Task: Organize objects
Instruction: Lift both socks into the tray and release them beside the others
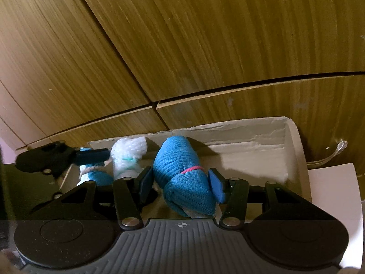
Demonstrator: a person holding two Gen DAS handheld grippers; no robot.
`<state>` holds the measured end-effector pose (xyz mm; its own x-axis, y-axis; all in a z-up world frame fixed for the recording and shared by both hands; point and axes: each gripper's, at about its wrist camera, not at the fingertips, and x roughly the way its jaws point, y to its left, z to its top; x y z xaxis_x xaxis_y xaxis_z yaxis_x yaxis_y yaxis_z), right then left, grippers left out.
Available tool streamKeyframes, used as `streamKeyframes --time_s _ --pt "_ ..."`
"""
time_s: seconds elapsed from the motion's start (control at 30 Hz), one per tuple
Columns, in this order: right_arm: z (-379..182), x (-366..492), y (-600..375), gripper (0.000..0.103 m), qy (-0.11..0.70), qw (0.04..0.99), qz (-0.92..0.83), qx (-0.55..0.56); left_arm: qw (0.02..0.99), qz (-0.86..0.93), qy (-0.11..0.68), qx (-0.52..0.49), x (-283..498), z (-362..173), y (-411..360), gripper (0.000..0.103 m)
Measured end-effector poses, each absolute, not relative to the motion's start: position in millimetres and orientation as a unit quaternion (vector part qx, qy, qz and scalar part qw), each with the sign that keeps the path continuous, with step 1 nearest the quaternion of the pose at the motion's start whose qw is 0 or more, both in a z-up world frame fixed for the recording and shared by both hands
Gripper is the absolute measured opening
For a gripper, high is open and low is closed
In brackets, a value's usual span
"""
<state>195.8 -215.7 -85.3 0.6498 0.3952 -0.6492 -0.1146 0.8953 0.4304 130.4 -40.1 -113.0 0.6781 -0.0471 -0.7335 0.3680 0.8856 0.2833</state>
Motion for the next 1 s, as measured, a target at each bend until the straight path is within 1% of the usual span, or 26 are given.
streamKeyframes --time_s 0.07,0.17,0.3,0.37,0.5,0.53,0.57,0.6,0.7,0.87,0.9,0.97,1.0 --pt "-85 197 -213 0.059 0.394 0.890 0.143 0.178 0.895 -0.122 0.376 0.207 118 -108 -33 0.089" --pt "-84 201 -204 0.059 0.397 0.887 0.146 0.182 0.899 -0.122 0.369 0.201 124 -97 -29 0.093" --pt "-88 211 -194 0.059 0.403 0.885 0.151 0.177 0.901 -0.116 0.370 0.193 116 -95 -15 0.093" --pt "-89 212 -189 0.059 0.403 0.886 0.151 0.173 0.902 -0.114 0.372 0.188 121 -98 -24 0.093" --pt "-83 212 -184 0.061 0.407 0.886 0.150 0.165 0.905 -0.108 0.374 0.173 118 -98 -17 0.093" --pt "-82 211 -184 0.063 0.407 0.887 0.149 0.162 0.906 -0.108 0.374 0.166 117 -96 -15 0.093" --pt "-79 210 -184 0.069 0.405 0.889 0.146 0.159 0.907 -0.107 0.375 0.158 114 -96 -12 0.093" --pt "-76 207 -186 0.072 0.403 0.891 0.142 0.156 0.908 -0.104 0.376 0.152 112 -94 -10 0.093" --pt "-62 199 -186 0.073 0.394 0.897 0.138 0.146 0.913 -0.098 0.375 0.131 102 -87 3 0.093" --pt "-26 156 -188 0.078 0.364 0.911 0.145 0.132 0.924 -0.083 0.363 0.086 72 -75 22 0.094" --pt "-17 141 -190 0.079 0.354 0.913 0.151 0.132 0.927 -0.079 0.358 0.078 66 -74 27 0.095" --pt "-3 108 -189 0.085 0.329 0.922 0.155 0.130 0.934 -0.069 0.345 0.058 42 -70 39 0.100" --pt "3 88 -187 0.086 0.313 0.927 0.158 0.129 0.937 -0.062 0.340 0.050 30 -69 44 0.101"
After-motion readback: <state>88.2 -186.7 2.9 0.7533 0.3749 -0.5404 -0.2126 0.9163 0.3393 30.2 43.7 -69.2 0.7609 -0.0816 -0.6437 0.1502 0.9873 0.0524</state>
